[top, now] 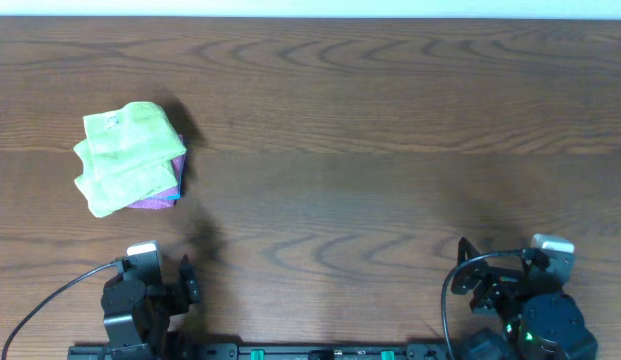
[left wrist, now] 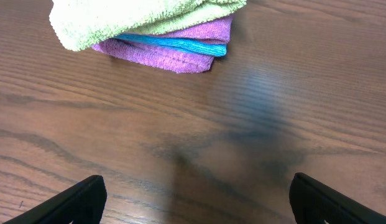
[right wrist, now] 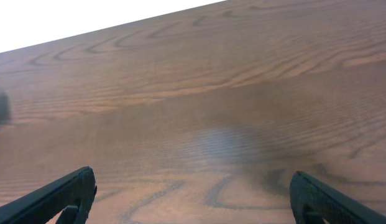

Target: Fold the cloth

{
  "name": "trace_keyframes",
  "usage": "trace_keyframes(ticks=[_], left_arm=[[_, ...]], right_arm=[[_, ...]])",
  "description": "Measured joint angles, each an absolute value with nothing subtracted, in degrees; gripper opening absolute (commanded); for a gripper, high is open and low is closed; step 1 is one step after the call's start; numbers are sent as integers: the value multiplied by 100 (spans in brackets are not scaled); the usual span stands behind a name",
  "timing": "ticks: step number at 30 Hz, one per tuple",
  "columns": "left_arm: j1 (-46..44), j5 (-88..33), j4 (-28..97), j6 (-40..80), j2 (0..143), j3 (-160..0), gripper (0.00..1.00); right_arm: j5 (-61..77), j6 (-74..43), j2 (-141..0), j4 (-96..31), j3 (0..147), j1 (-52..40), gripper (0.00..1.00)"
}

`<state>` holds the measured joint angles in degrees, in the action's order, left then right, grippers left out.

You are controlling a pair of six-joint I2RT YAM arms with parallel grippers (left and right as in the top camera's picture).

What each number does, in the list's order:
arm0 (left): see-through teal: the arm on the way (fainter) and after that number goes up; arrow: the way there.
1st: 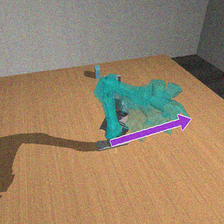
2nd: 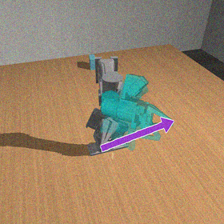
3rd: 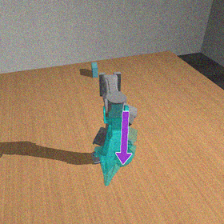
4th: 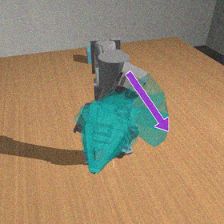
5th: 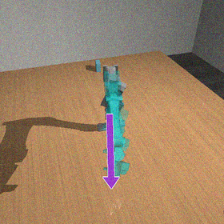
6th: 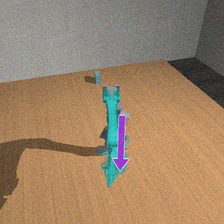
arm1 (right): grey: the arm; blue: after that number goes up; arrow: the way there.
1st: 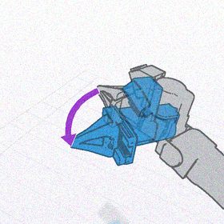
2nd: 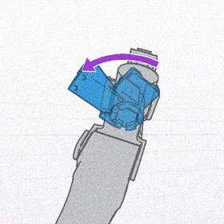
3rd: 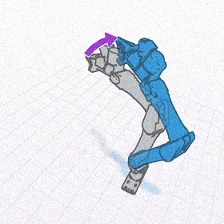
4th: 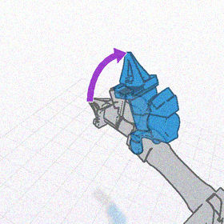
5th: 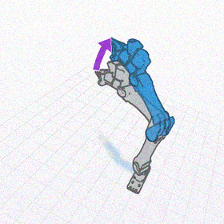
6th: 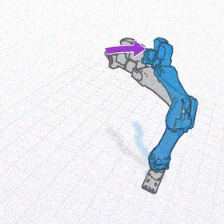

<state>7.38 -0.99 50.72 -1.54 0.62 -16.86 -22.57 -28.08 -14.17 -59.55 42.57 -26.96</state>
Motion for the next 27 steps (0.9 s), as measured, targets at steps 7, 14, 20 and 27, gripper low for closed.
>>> trace_keyframes(ticks=[7,14,20,27], left_arm=[[530,-84,5059,-152,62,-1678,95],[469,-84,5057,-152,62,-1678,95],[469,-84,5057,-154,62,-1678,95],[469,-84,5057,-152,62,-1678,95]], right_arm=[[-2257,-2808,-1417,-5955,4257,-2696,99],[-2257,-2808,-1417,-5955,4257,-2696,99],[-2257,-2808,-1417,-5955,4257,-2696,99],[-2250,-2808,-1417,-5957,4257,-2694,99]])
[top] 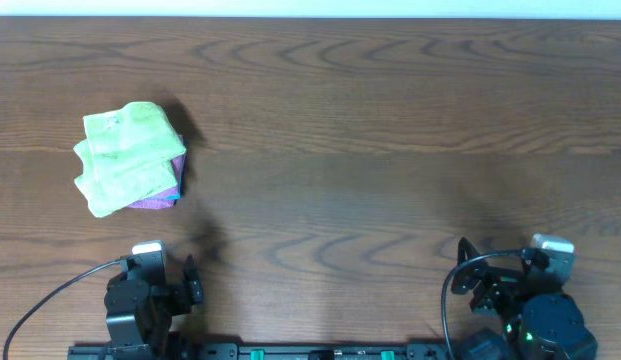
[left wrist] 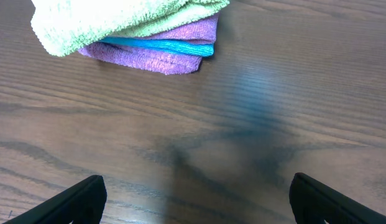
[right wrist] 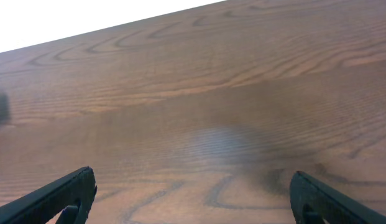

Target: Fold the cloth

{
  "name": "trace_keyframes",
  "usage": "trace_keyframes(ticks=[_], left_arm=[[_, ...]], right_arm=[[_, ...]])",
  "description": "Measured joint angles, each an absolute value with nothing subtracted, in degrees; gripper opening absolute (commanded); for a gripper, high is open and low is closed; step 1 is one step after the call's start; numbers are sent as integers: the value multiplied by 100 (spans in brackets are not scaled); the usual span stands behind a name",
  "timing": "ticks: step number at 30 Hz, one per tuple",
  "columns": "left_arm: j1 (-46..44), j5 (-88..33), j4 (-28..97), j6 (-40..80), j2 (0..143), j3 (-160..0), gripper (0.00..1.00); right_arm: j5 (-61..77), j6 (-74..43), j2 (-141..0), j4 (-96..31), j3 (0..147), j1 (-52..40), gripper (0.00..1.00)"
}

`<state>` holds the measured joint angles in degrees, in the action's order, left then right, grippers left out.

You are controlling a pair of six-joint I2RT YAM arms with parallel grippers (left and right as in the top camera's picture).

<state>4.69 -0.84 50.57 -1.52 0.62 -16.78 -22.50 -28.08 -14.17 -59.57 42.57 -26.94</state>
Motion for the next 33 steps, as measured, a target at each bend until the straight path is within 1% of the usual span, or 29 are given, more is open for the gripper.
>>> trace_keyframes(ticks=[3,6,11,16,20,25,33], left_arm=[[469,-84,5057,-152,62,-1678,95],[469,-84,5054,-152,62,-1675,95],[469,-84,5048,-152,62,-1671,95],[469,-84,5046,-152,62,-1669,95],[469,-84,5046,-152,62,-1669,95],[469,-84,5046,-152,62,-1669,95],[469,-84,5046,-152,62,-1669,95]], right_arm=[[-2220,-2851,-1417,-5767,4257,-2491,99],[-2134,-2729,-1406,-5498,4023,-1855,99],[-1295,-1555,-1118,-4383,2768,-851,99],[-563,-617,-521,-4001,1883,-279,99],[-150,-121,-320,-3929,1481,-99,99],[148,239,-222,-3804,1066,-86,99],[390,720,-130,-3863,980,-86,99]])
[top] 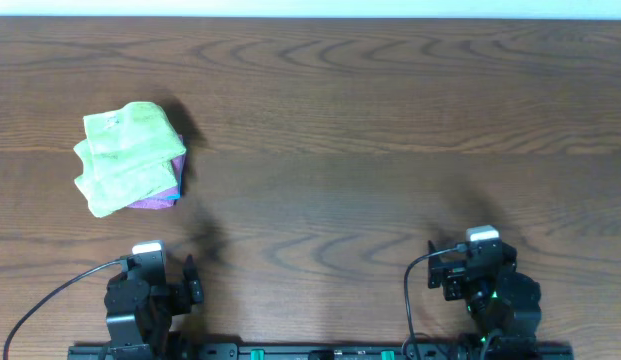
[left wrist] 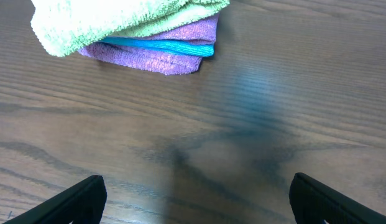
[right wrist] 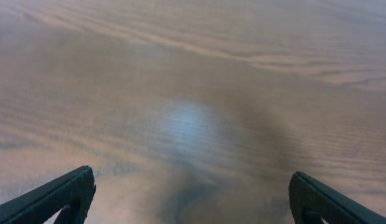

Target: Fold the cloth

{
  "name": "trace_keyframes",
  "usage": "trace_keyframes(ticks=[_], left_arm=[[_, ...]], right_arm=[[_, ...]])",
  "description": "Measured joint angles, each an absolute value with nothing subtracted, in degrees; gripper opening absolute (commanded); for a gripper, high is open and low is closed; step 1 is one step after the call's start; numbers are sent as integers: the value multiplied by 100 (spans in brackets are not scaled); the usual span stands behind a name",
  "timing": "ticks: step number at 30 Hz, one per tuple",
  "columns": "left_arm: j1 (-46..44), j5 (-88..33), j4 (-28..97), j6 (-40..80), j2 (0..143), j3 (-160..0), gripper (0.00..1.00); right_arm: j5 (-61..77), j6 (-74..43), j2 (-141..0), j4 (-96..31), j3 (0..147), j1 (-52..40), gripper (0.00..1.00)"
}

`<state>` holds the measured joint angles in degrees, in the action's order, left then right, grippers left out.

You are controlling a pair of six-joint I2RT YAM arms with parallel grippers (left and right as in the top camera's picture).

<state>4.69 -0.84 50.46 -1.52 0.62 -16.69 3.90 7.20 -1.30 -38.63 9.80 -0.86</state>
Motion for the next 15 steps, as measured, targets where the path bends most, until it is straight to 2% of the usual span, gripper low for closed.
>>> trace_keyframes(ticks=[15], left_arm=[[469,-84,5046,-152,62,-1669,95]], right_arm=[[-10,685,-95,-4187,996,-86,99]])
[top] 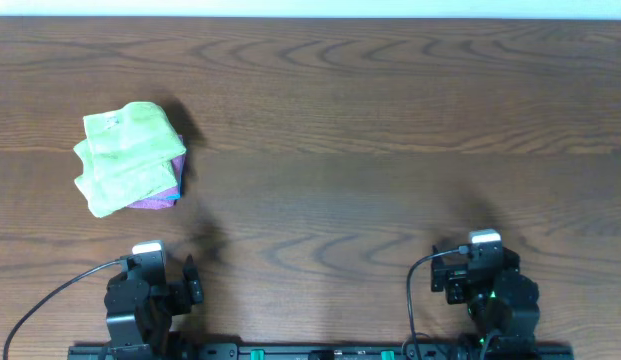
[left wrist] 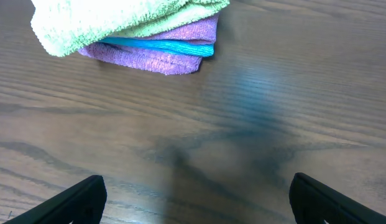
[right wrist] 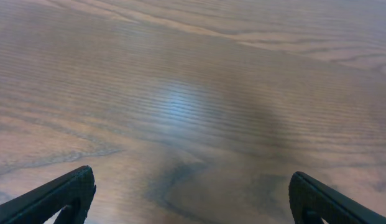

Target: Fold the cloth

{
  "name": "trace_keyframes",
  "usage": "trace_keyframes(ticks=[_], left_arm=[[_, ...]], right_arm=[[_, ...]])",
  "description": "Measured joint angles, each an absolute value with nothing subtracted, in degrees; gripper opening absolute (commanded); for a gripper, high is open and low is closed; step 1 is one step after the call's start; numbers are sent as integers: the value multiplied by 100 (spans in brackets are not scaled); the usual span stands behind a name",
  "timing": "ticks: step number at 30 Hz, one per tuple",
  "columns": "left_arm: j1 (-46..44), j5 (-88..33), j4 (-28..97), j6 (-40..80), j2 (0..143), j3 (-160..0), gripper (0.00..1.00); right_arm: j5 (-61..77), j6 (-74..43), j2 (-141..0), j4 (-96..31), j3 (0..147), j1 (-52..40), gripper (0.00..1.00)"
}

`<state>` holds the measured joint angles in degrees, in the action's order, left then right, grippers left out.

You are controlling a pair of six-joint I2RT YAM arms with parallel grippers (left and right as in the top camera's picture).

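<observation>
A folded light green cloth [top: 128,156] lies on top of a folded purple cloth [left wrist: 161,56] and a blue one [left wrist: 161,45] at the table's left. My left gripper [left wrist: 196,199] is open near the front edge, well short of the stack, with nothing between its fingers. My right gripper [right wrist: 193,199] is open at the front right over bare wood, far from the cloths. In the overhead view the left arm [top: 145,295] and right arm [top: 487,290] both sit at the front edge.
The dark wooden table [top: 370,130] stretches wide to the back and right. A black cable [top: 50,298] curves out from the left arm at the front left.
The right arm has shifted a little to the right at the front edge, and its wrist view shows slightly different wood. The left arm and the cloth stack have not moved.
The green cloth lay folded on the stack at every moment. The left gripper drew back slightly from the stack between the first two moments, then stayed. The right arm stood at the far front right, then stood further left and pointed down at the table.
</observation>
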<state>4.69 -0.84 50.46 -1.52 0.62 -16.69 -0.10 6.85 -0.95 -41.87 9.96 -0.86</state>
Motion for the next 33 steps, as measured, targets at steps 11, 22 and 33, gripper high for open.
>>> trace_keyframes(ticks=[11,22,33], left_arm=[[469,-84,5046,-152,62,-1669,95],[469,-84,5046,-152,62,-1669,95],[469,-84,5046,-152,62,-1669,95]], right_arm=[[-108,646,-95,-4180,996,-86,99],[-110,646,-95,-4180,996,-86,99],[-110,646,-95,-4180,996,-86,99]])
